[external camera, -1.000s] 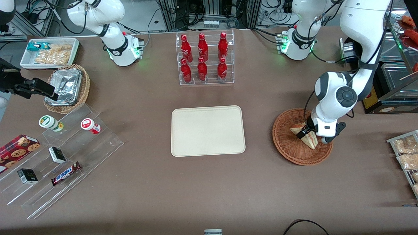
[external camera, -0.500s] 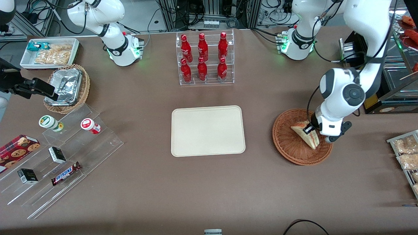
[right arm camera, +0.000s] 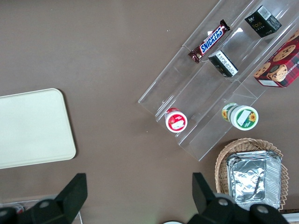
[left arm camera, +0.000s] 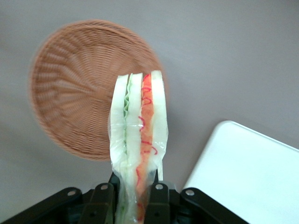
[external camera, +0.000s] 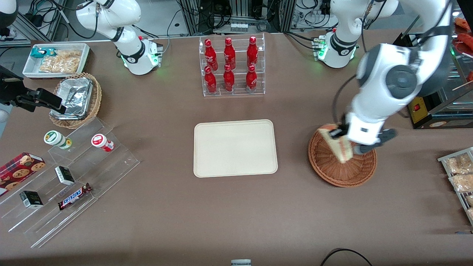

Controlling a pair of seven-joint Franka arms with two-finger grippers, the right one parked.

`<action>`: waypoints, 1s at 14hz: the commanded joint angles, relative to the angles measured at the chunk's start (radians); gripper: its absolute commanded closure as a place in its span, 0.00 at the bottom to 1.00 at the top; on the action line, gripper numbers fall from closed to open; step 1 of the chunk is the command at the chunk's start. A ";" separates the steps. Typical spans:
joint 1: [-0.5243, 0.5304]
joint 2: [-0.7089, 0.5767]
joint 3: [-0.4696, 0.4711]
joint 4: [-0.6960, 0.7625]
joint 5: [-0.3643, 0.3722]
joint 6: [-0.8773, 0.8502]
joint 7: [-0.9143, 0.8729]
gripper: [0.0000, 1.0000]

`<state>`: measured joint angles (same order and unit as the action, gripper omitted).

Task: Place sandwich from basket to tray
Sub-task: 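Lift the sandwich out of the basket and carry it toward the white tray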

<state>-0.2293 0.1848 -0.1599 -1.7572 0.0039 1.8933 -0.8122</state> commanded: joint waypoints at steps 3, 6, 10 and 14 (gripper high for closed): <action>-0.250 0.276 0.008 0.240 0.008 0.009 -0.077 0.92; -0.347 0.376 0.008 0.275 0.010 0.136 -0.071 0.91; -0.430 0.470 0.008 0.274 0.016 0.272 -0.064 0.91; -0.466 0.501 0.007 0.274 0.089 0.280 -0.062 0.91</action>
<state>-0.6774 0.6672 -0.1650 -1.5154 0.0495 2.1803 -0.8782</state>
